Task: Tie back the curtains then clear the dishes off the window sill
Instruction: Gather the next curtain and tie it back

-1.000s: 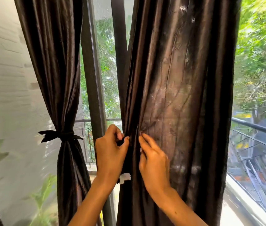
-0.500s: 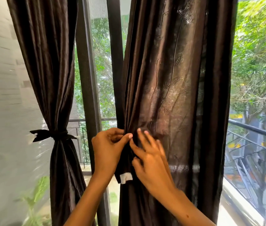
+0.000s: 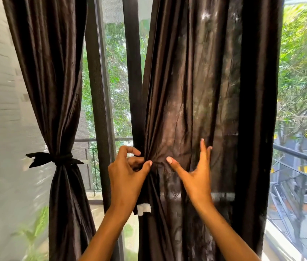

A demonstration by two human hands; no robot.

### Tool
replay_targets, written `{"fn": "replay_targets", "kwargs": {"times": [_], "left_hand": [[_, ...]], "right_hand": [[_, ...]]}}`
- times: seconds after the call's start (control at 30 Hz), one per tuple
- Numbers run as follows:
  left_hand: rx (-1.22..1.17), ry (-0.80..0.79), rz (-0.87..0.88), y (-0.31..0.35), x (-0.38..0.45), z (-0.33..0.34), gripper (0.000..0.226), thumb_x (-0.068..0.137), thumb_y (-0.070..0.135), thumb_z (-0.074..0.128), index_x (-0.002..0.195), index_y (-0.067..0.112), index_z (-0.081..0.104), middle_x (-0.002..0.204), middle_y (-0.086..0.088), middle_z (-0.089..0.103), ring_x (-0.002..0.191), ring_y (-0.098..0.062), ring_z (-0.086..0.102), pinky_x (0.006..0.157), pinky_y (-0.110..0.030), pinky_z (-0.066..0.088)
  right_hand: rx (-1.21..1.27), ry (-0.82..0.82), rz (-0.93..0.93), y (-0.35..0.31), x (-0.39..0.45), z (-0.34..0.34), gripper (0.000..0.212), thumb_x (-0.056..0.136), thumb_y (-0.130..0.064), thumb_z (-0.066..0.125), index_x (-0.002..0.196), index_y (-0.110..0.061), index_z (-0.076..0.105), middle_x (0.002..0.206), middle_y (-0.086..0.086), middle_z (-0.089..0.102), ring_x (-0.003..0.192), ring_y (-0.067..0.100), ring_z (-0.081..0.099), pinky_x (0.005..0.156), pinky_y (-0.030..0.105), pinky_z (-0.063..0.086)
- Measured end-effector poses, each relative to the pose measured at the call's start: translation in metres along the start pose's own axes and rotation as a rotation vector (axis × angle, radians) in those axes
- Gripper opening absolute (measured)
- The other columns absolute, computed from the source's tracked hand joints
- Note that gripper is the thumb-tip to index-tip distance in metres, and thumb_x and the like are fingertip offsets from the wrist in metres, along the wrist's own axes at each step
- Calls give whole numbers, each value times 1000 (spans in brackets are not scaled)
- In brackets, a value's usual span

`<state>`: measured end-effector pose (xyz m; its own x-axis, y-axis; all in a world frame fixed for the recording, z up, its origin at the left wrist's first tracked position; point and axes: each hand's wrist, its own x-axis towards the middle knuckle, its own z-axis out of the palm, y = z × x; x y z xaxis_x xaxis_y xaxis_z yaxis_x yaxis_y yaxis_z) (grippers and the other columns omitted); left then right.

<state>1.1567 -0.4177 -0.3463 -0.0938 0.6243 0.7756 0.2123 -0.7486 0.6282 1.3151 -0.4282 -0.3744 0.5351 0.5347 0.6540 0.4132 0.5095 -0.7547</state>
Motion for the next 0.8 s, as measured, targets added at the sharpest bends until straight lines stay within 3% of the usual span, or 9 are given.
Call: {"fn": "replay_targets", "kwargs": {"times": [0.03, 0.1, 0.2, 0.27, 0.33, 0.4, 0.5, 0.73, 0.8], "left_hand": [[11, 2, 3, 0, 0, 1, 38, 70, 7, 81, 83, 25, 50, 67, 7, 70, 64, 1, 66, 64, -17, 53], [25, 0, 4, -1, 0, 4, 37, 70, 7, 81, 83, 24, 51, 68, 9, 70, 65, 0, 67, 65, -21, 54], [41, -13, 32, 0, -4, 9, 34, 70, 3, 79, 84, 21, 53, 68, 12, 69, 69, 5, 66, 66, -16, 53], [45, -20, 54, 1, -5, 13, 31, 70, 0, 78, 85, 15, 56, 68, 14, 67, 72, 10, 65, 65, -10, 50], [44, -21, 54, 3, -7, 15, 29, 70, 1, 78, 87, 15, 58, 69, 15, 67, 73, 11, 64, 64, -7, 49], [28, -23, 51, 4, -8, 16, 29, 71, 3, 78, 89, 15, 59, 68, 17, 66, 73, 12, 64, 64, -5, 48], [-18, -40, 48, 6, -12, 16, 30, 71, 5, 80, 91, 15, 60, 69, 16, 67, 71, 10, 65, 65, -6, 49], [-169, -95, -27, 13, -14, 15, 29, 74, 15, 79, 97, 17, 60, 67, 5, 73, 69, -2, 69, 67, -16, 52], [-181, -75, -55, 13, -10, 15, 37, 67, 18, 83, 97, 17, 61, 66, 4, 72, 66, -3, 69, 65, -15, 53]], "right_hand": [[16, -42, 30, 1, 0, 0, 105, 60, -58, 77, 148, -27, 28, 153, -8, 26, 140, 4, 26, 114, 26, 26], [-19, -62, -23, 3, -3, 1, 88, 68, -60, 74, 139, -19, 43, 134, -1, 56, 122, 11, 54, 103, 38, 45], [-325, 31, -232, 3, -20, 3, 58, 85, -32, 60, 137, -10, 48, 109, 12, 70, 93, 28, 69, 76, 42, 57], [-510, 41, -360, -1, -36, 6, 81, 75, 5, 63, 147, -9, 27, 133, 18, 55, 101, 33, 66, 66, 40, 59], [-595, 15, -432, -4, -47, 8, 107, 61, 24, 58, 151, -9, 9, 157, 14, 16, 135, 32, 40, 82, 40, 56], [-670, -12, -482, -4, -51, 7, 99, 65, 20, 54, 150, -7, 11, 159, 13, 4, 146, 28, 12, 104, 49, 41], [-622, -111, -485, 2, -50, 6, 71, 81, -1, 28, 150, -14, 17, 160, 4, 6, 147, 19, 4, 110, 48, 29], [-334, -318, -408, 2, -51, 3, 55, 93, -22, 34, 144, -34, 16, 157, -16, -12, 146, 3, 2, 107, 3, 13], [-337, -342, -403, 5, -49, 3, 52, 91, -33, 32, 142, -33, 19, 157, -16, -7, 146, 5, 5, 108, 3, 11]]}}
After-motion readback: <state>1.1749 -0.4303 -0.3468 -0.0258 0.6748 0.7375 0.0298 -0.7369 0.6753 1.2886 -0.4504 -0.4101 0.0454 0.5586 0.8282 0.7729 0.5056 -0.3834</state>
